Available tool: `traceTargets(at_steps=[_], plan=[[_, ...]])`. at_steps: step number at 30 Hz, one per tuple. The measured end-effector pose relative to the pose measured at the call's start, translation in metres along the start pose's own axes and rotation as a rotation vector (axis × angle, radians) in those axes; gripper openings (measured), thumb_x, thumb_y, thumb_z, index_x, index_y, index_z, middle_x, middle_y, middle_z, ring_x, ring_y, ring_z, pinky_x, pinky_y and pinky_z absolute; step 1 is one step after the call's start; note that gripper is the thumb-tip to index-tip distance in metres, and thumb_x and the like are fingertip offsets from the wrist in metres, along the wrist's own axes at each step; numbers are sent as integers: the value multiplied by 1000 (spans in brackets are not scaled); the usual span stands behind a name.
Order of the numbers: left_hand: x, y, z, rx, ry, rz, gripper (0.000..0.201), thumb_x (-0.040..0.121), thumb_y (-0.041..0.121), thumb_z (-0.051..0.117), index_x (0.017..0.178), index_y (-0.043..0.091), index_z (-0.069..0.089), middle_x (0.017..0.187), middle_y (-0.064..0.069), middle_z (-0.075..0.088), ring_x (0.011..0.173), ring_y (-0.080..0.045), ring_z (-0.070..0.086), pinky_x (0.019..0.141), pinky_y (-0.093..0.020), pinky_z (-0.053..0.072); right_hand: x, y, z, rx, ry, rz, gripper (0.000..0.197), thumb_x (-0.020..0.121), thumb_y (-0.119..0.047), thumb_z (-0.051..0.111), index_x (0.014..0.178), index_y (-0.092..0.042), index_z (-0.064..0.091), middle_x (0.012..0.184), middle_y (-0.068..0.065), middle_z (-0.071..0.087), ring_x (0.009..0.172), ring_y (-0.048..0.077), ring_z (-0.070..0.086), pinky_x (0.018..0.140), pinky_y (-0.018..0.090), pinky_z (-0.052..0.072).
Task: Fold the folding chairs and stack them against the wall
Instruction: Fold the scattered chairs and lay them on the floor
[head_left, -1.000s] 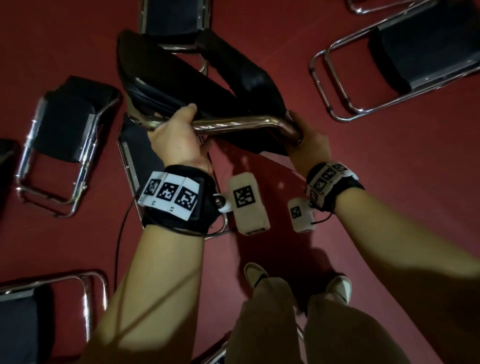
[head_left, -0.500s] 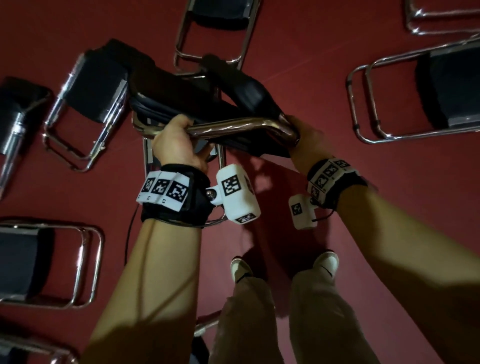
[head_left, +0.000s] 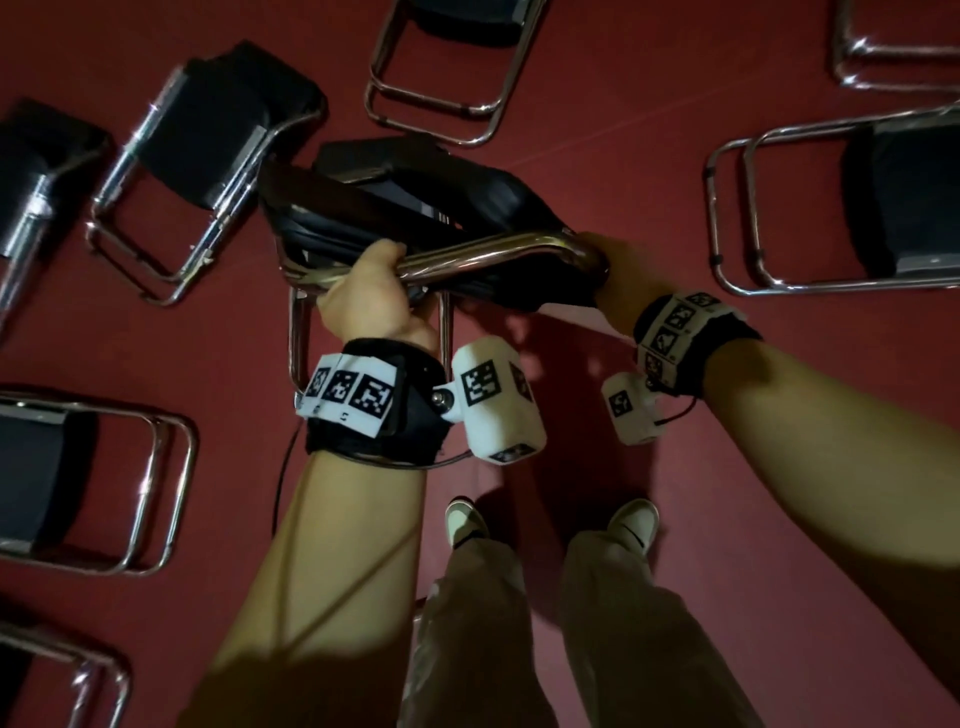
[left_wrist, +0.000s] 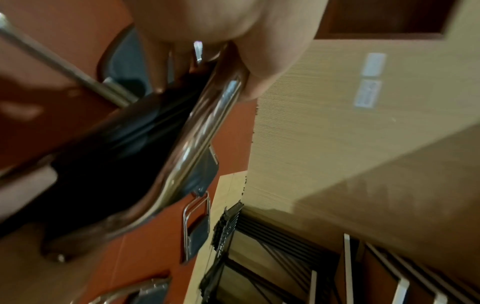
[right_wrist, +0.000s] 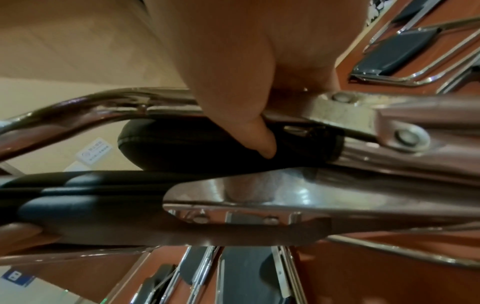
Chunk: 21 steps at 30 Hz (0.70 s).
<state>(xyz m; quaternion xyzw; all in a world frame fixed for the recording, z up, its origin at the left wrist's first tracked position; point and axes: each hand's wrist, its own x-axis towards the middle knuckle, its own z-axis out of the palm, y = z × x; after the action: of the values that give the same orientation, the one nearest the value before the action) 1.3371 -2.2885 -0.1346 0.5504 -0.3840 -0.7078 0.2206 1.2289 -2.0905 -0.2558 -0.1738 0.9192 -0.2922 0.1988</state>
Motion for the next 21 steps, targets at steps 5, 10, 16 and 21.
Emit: traceTargets(at_steps=[5,10,16,21], plan=[[-1,-2,6,-36,-49,-55,26,78,-6,64,104,-7,62,83,-22,62,72,-34,64,68,-55,57,-11,-4,-16,-44,-48,34,40,87,-16,63,126,-25,61,109,8,71,96,29,66,86,43,54],[10,-21,16,82,-135,-252,4,86,4,61,86,6,58,71,-13,62,63,-27,65,66,-47,60,-35,17,-28,-190,-68,161,35,86,-17,60,118,-31,64,98,2,67,90,29,64,72,33,47],[-7,-101,37,192,-265,-453,6,94,8,57,98,5,60,91,-14,65,75,-24,64,58,-33,60,-81,89,-46,-283,-138,341,30,83,-42,63,112,-36,64,96,4,67,88,32,65,72,34,48],[-46,-180,68,346,-308,-520,12,100,8,50,90,4,55,85,-9,58,72,-19,59,53,-23,57,-122,168,-63,-257,-248,483,37,73,-57,72,104,-40,61,90,-3,68,76,25,60,67,31,45]])
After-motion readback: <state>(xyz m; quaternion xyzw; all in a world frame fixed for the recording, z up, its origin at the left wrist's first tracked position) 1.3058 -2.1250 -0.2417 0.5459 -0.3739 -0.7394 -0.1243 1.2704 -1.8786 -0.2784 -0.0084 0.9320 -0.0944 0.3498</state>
